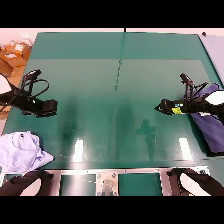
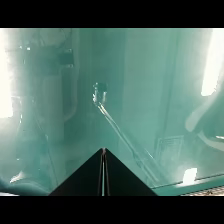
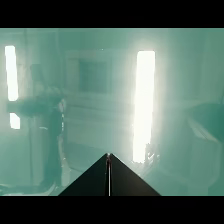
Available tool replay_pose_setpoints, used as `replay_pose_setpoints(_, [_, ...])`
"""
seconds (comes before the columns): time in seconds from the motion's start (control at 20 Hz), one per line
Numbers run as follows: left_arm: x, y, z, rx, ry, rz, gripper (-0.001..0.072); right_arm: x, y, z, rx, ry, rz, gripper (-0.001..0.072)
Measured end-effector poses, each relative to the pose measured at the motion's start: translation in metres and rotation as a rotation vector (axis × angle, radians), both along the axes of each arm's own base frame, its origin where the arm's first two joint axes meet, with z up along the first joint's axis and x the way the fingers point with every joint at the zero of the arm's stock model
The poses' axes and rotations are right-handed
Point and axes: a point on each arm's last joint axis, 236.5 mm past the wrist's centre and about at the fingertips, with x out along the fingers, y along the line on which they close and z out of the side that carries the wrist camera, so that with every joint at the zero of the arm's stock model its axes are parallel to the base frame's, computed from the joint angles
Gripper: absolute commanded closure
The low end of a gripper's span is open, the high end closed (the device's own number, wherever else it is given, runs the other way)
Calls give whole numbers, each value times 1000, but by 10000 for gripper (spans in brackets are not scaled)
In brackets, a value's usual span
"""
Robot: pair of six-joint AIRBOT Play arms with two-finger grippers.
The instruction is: Fold the shirts.
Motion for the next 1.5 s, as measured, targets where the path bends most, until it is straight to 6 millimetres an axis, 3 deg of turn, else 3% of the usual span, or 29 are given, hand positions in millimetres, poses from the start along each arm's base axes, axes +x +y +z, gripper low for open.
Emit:
replay_pose_setpoints(0.15, [0, 1, 0, 4, -2, -1, 678, 0, 0, 0, 0, 0, 0, 697])
replay_pose_setpoints(0.2, [0, 3, -1, 13, -2, 0, 580, 0, 0, 0, 0, 0, 0, 697])
replay_pose_setpoints(0.25, [1, 8, -2, 34, -1, 7, 194, 0, 0, 0, 0, 0, 0, 697])
replay_pose_setpoints(0.3, [0, 17, -5, 72, 6, 25, 3, 0, 0, 0, 0, 0, 0, 697])
replay_pose_setpoints(0.4, [-8, 50, -15, 210, 48, 64, -6, 0, 0, 0, 0, 0, 0, 697])
replay_pose_setpoints(0.55, [-39, 108, -35, 455, 168, 105, -6, 0, 0, 0, 0, 0, 0, 697])
replay_pose_setpoints(0.85, [-100, 169, -76, 676, 376, 144, -6, 0, 0, 0, 0, 1, 0, 697])
replay_pose_setpoints(1.05, [-129, 208, -98, 663, 438, 307, -4, 0, 0, 0, 0, 0, 0, 697])
replay_pose_setpoints(1.1, [-131, 216, -104, 644, 430, 351, 29, 0, 0, 0, 0, 0, 0, 697])
replay_pose_setpoints(1.2, [-128, 218, -117, 571, 401, 403, 605, 0, 0, 0, 0, 0, 0, 697])
replay_pose_setpoints(1.25, [-123, 216, -123, 531, 379, 406, 679, 0, 0, 0, 0, 0, 0, 697])
replay_pose_setpoints(1.5, [-94, 189, -132, 335, 282, 395, 681, 0, 0, 0, 0, 0, 0, 697])
